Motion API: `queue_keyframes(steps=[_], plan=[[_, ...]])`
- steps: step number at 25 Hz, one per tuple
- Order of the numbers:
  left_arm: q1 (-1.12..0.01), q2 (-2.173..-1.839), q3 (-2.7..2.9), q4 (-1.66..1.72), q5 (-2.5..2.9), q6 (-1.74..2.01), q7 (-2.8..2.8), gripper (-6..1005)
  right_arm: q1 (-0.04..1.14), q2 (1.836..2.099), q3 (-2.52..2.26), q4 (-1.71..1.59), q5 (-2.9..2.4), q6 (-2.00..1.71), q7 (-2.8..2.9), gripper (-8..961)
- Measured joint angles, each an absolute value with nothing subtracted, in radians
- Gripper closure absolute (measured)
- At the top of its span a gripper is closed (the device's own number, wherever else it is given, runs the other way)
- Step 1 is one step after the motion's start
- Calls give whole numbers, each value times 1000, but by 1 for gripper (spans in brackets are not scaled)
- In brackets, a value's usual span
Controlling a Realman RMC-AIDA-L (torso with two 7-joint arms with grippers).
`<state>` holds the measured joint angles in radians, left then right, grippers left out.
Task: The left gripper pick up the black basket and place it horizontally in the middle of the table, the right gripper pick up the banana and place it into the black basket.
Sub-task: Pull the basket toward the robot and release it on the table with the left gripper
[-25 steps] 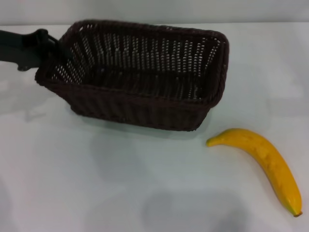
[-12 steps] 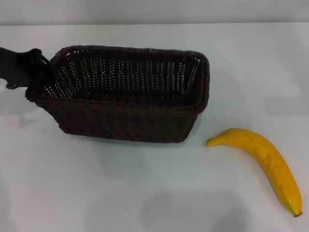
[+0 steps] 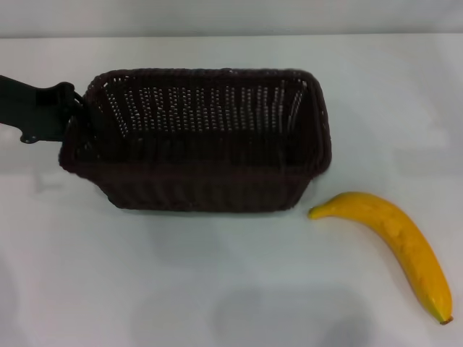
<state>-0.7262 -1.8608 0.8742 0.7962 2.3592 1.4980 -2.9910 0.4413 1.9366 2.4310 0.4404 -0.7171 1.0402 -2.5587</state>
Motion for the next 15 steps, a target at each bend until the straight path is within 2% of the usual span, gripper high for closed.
queue_keyframes(steps=[8,15], plan=[[-726,-1862,867,796,2355,1518,-3000,671,427,1945,2431,440,-718,1049,-2553,95],[-726,-1852,867,776,2327,1539,-2978,423,407,1952,2430,440,-718,1071,-2538,95]])
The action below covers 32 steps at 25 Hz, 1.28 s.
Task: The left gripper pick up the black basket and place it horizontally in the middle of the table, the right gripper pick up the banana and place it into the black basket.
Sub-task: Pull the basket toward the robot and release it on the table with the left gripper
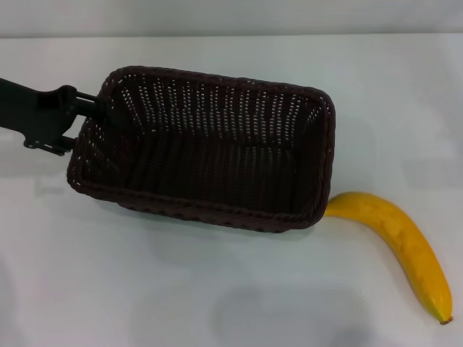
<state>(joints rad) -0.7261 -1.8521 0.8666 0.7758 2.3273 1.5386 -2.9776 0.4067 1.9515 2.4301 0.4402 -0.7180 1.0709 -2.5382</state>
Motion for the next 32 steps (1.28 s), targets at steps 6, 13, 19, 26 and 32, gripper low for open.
queue_keyframes(steps=[6,13,19,26,32], plan=[[-714,-1844,867,770,2252,1556,-2916,222,371,1953,2413,468,-721,1101,-2456,95],[-678,-1841,793,772,2178,1611,-2782,158,296,1949,2378,598,-856,1089,-2231,96],[-628,-1827,690,749,2176,1659,-2655,161,254,1907,2383,781,-1181,1043,-1869,96],[-570,-1821,686,755,2146,1701,-2512,163,204,1897,2387,1197,-1667,1077,-1367,97],[-521,-1817,663,757,2027,1703,-2370,166,258,1869,2388,1422,-2013,1260,-1039,97]])
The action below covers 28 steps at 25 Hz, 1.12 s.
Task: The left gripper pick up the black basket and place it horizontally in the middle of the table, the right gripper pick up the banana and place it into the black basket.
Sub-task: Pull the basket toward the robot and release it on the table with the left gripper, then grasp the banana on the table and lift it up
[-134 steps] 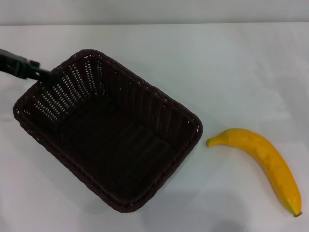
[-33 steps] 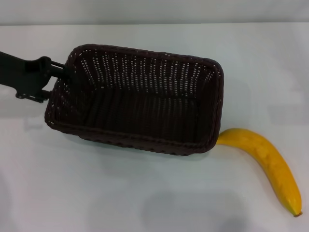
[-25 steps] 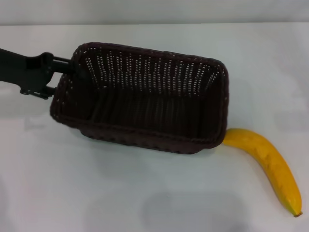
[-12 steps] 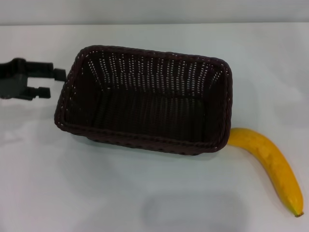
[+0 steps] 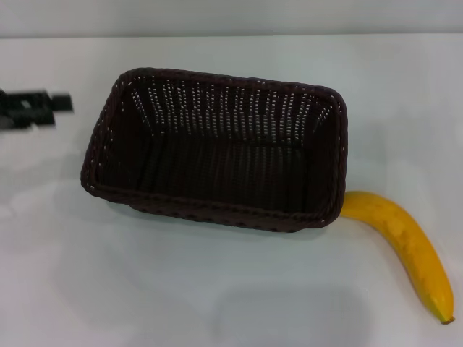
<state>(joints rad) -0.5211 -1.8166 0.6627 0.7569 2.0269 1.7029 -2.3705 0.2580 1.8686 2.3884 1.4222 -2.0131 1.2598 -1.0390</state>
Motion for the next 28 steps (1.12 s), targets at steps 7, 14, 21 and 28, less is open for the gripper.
queue_keyframes(steps=[7,14,21,28], plan=[[-452,-1857,433,777,1850,1696,-1964,167,418,1828,2388,1431,-2271,1510,-870,97],[-398,-1923,307,776,1726,1656,-1740,166,569,1847,2359,1433,-2531,1741,-782,98],[-383,-1966,300,761,1691,1619,-1625,165,608,1883,2220,1421,-2608,1857,-735,98],[-374,-1981,299,737,1631,1608,-1548,165,644,1956,2176,1372,-2641,1872,-687,97]])
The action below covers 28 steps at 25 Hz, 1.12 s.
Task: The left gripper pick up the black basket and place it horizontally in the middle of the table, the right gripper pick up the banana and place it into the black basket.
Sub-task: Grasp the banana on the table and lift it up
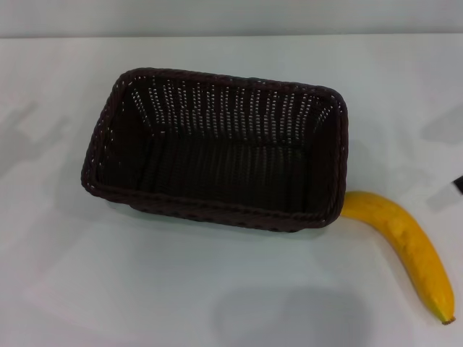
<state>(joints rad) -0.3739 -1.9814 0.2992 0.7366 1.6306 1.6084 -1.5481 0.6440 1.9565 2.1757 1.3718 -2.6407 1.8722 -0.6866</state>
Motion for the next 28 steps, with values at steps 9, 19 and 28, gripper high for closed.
queue_keyframes(steps=[9,19,28], plan=[[-379,-1983,299,694,1620,1596,-1515,165,655,2011,2088,1312,-2673,1823,-621,97],[-375,-1988,304,684,1619,1597,-1512,165,652,2013,2019,1237,-2576,1795,-611,97],[-366,-1991,303,682,1618,1600,-1506,165,648,2017,1952,1222,-2562,1768,-564,101]])
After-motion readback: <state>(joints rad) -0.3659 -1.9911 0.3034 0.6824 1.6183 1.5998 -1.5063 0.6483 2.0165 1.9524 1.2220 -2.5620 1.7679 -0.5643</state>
